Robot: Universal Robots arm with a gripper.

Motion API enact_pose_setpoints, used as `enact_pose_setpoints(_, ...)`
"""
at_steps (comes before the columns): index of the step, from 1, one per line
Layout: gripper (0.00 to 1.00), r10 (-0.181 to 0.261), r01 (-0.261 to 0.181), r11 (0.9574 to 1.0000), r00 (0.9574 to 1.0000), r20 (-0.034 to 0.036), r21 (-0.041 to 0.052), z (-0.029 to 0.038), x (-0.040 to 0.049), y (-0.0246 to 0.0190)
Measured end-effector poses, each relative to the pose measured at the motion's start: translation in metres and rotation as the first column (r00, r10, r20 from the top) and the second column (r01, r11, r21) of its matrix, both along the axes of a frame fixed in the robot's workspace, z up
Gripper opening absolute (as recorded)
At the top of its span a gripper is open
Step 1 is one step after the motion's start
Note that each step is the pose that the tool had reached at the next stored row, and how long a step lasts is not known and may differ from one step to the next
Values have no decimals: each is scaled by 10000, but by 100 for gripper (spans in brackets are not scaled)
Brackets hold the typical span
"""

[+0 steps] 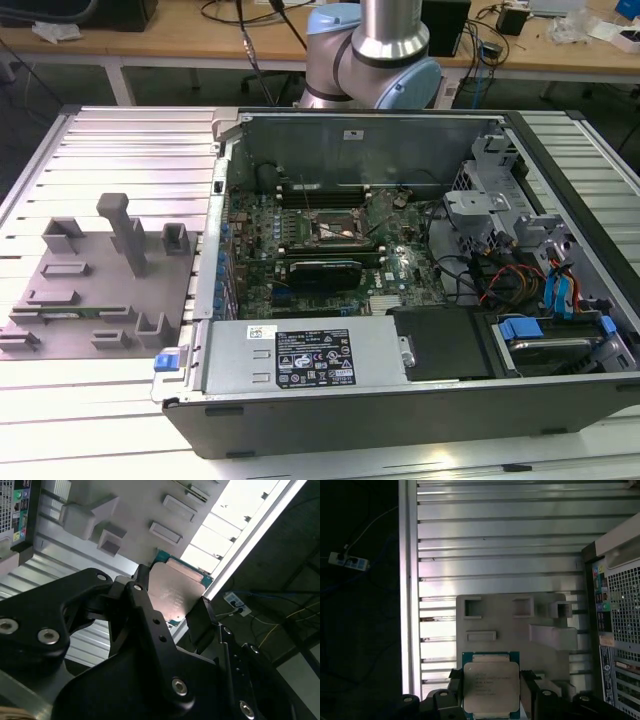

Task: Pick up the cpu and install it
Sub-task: 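Pick up the cpu and move it towards the insertion slot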

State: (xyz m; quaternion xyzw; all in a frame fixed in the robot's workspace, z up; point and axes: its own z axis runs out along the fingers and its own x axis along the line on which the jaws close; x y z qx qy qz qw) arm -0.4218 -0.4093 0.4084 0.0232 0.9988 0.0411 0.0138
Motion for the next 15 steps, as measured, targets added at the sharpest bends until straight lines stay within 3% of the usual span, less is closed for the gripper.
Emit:
enact_pose_setpoints(3, 54, 1, -1, 10000, 10000, 1, 1, 49, 0, 1)
enact_pose_setpoints(8, 54, 0, 0, 10000, 10000, -3, -1, 53, 12, 2)
enact_pose_setpoints(12, 54, 0, 0, 10000, 10000, 0, 0, 51, 108, 2)
enact_pose_setpoints(15, 54, 0, 0, 10000, 10000, -2, -1, 52, 240, 1)
